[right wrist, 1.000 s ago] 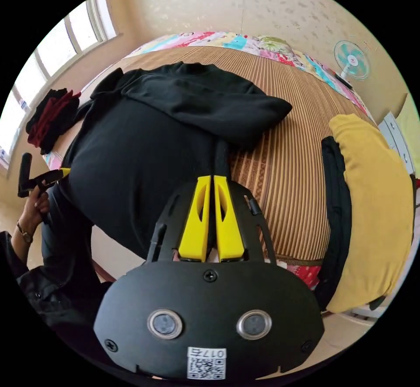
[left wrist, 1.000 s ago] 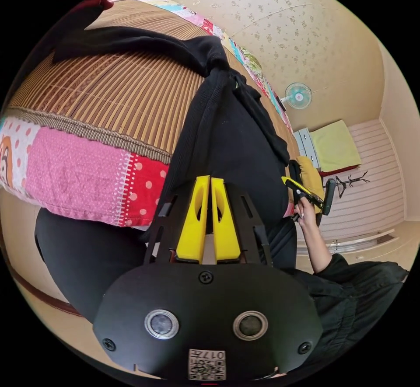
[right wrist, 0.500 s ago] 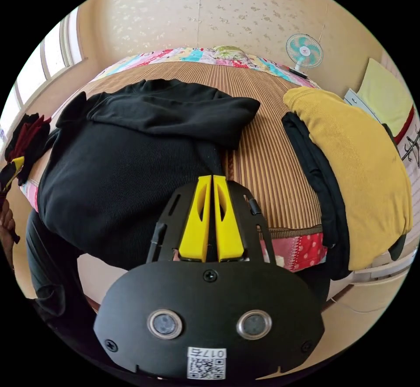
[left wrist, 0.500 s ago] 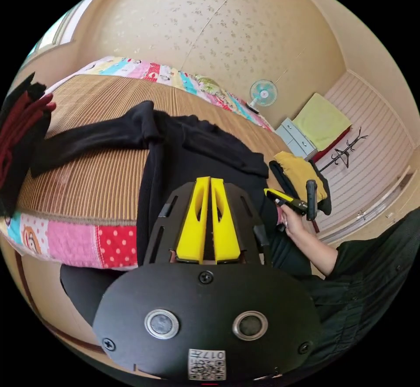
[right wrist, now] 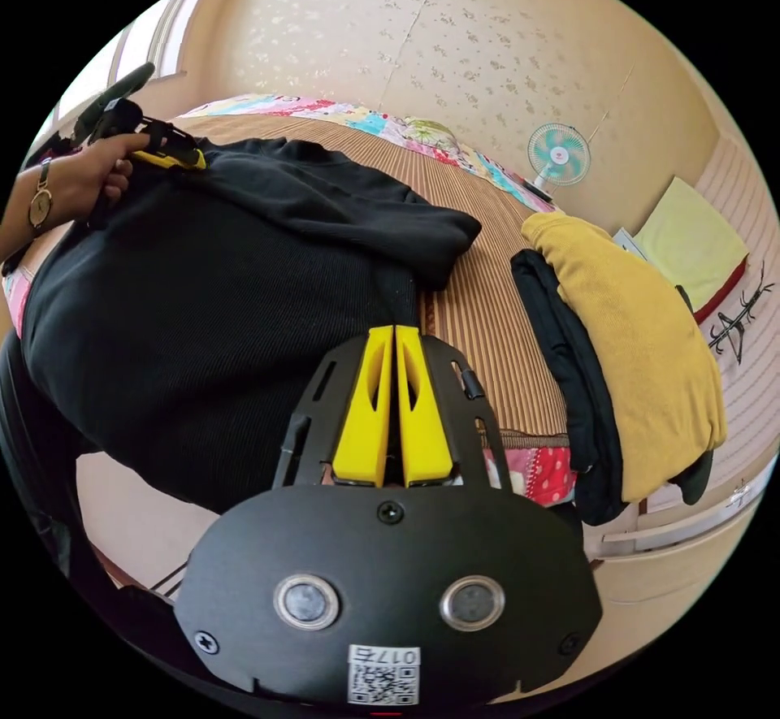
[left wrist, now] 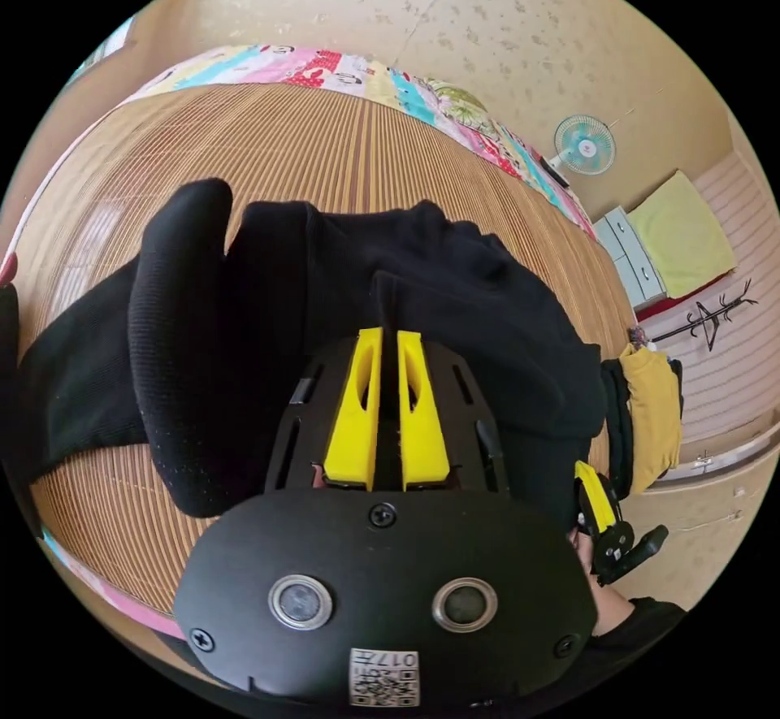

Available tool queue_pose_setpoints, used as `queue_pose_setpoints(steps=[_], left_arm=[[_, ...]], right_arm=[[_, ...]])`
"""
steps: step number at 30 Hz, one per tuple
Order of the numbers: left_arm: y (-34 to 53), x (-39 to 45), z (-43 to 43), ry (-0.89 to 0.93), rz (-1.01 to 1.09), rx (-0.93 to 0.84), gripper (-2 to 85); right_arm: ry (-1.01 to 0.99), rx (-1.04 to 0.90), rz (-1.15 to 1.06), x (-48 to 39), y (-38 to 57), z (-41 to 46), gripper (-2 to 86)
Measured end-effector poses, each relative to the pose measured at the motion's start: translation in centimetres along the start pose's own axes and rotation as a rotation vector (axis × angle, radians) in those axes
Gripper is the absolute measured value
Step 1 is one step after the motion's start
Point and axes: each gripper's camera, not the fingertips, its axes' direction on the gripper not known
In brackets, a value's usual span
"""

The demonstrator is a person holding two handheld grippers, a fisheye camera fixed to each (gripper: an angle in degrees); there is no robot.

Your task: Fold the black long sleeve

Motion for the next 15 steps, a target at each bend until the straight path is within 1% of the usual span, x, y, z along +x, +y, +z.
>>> queue_pose_setpoints(steps=[1,2,3,4,5,6,8,10,11,13,15], left_arm=[[-0.1,0.1,-0.4,-0.010,0.001,-0.013,3.9],[0.2,0.2,-2.2,-0.001,-0.006,0.012,3.8],[1.0,0.0,-4.9,0.057,0.005,0.117,3.6],[1.5,-0.2,-6.3,0.084,0.016,0.175,3.5],[2.5,-0.7,-8.8,0.081,0.021,0.271,3.5],[3.2,-1.6,-10.5,0.031,-0.006,0.319,3.5],[3.9,-3.8,-11.3,-0.004,-0.048,0.333,3.5],[4.2,-7.0,-10.2,0.033,-0.087,0.243,3.3],[5.3,-9.2,-9.9,0.062,-0.143,0.207,2.8],[8.2,-11.7,-11.0,0.115,-0.184,0.268,1.1],[12.4,-14.1,-13.3,0.116,-0.228,0.340,2.0]], right_arm=[[-0.006,0.008,0.006,0.0,0.2,-0.1,0.6],[-0.020,0.027,0.016,0.1,0.8,-0.4,0.6],[-0.028,0.043,0.015,0.1,1.2,-0.6,0.6],[-0.029,0.050,0.012,0.0,1.4,-0.6,0.6],[-0.028,0.057,0.007,-0.2,1.8,-0.8,0.6],[-0.023,0.059,0.002,-0.4,1.9,-1.0,0.6],[-0.013,0.061,-0.005,-0.8,2.2,-1.3,0.6],[-0.008,0.065,-0.004,-1.1,2.6,-1.5,0.6],[-0.008,0.066,-0.001,-1.2,2.8,-1.6,0.6],[-0.011,0.065,0.001,-1.3,3.0,-1.8,0.6],[-0.022,0.065,0.004,-1.3,3.3,-2.1,0.5]])
